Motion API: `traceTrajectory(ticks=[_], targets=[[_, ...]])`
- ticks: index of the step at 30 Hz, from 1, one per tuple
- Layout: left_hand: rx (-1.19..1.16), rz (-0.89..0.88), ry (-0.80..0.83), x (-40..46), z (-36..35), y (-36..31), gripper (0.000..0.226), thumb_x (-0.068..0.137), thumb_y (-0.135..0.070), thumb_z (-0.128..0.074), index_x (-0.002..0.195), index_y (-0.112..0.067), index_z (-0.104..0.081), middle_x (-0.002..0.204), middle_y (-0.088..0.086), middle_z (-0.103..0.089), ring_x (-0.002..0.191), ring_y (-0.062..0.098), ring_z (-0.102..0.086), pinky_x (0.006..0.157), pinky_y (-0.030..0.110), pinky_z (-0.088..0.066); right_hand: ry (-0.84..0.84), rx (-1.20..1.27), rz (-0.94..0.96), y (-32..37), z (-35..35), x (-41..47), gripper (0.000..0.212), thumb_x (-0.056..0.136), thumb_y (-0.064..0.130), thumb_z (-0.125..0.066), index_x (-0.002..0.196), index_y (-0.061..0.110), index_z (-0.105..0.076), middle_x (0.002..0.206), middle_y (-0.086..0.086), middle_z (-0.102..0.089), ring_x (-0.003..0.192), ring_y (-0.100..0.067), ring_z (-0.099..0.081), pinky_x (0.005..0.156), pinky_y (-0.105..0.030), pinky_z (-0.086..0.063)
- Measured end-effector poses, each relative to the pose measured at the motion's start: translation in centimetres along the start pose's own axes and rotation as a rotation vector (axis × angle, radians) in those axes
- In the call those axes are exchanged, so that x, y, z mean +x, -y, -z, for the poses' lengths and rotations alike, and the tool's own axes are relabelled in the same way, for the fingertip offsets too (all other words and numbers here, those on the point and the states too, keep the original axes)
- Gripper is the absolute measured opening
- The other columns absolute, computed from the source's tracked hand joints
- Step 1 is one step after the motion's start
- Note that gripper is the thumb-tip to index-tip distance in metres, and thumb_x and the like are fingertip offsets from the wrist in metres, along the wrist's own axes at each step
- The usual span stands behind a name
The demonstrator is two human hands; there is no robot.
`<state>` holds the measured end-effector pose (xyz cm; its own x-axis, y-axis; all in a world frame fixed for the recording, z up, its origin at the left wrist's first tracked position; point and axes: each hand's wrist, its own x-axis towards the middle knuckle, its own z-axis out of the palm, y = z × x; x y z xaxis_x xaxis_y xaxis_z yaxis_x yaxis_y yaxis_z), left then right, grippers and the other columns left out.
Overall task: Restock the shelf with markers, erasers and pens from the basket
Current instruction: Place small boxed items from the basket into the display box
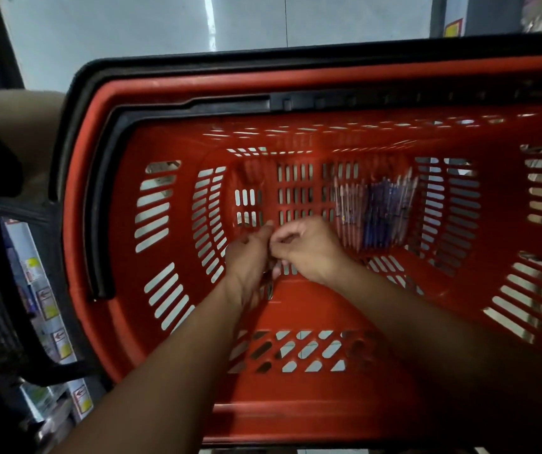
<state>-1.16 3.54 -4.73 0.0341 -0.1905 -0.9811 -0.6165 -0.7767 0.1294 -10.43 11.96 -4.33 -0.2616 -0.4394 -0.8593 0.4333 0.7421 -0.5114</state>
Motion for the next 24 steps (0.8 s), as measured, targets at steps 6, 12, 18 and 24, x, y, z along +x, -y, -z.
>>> traceTrajectory(ticks=[6, 12, 18, 24], targets=[[0.042, -0.102, -0.12, 0.3, -0.2, -0.3, 0.029, 0.087, -0.031, -0.086, 0.093, -0.013, -0.065, 0.06, 0.006, -0.063, 0.039, 0.014, -0.051, 0.044, 0.024, -0.045, -0.153, -0.191, -0.032, -2.0, 0.6, 1.1, 0.017, 0.095, 0.012, -0.07, 0.086, 0.026, -0.075, 0.087, 0.006, -0.076, 0.073, -0.01, -0.07, 0.067, -0.028, -0.057], [0.018, -0.161, -0.227, 1.2, -0.3, 0.0, 0.027, 0.09, -0.023, -0.082, 0.106, -0.005, -0.069, 0.08, 0.014, -0.075, 0.063, 0.023, -0.066, 0.069, 0.039, -0.058, -0.102, -0.796, 0.176, -3.5, 0.1, 1.9, 0.023, 0.096, 0.013, -0.063, 0.116, 0.021, -0.071, 0.116, 0.001, -0.064, 0.106, -0.021, -0.063, 0.091, -0.035, -0.054], [-0.051, -0.199, -0.225, 1.3, -0.6, -0.2, 0.03, 0.092, -0.022, -0.08, 0.103, 0.005, -0.07, 0.078, 0.014, -0.07, 0.064, 0.024, -0.063, 0.067, 0.033, -0.05, -0.044, -1.123, 0.183, -2.6, -1.7, 3.4, 0.029, 0.097, 0.005, -0.058, 0.123, 0.014, -0.067, 0.13, -0.003, -0.06, 0.125, -0.025, -0.055, 0.101, -0.04, -0.052], [-0.06, -0.212, -0.192, 0.1, -0.7, -0.8, 0.017, 0.09, -0.013, -0.081, 0.088, -0.011, -0.065, 0.071, 0.011, -0.067, 0.053, 0.018, -0.056, 0.057, 0.028, -0.049, -0.03, -1.263, 0.113, -1.4, -2.1, 3.4, 0.027, 0.101, 0.005, -0.052, 0.118, 0.015, -0.071, 0.122, -0.006, -0.068, 0.115, -0.027, -0.066, 0.089, -0.039, -0.057]])
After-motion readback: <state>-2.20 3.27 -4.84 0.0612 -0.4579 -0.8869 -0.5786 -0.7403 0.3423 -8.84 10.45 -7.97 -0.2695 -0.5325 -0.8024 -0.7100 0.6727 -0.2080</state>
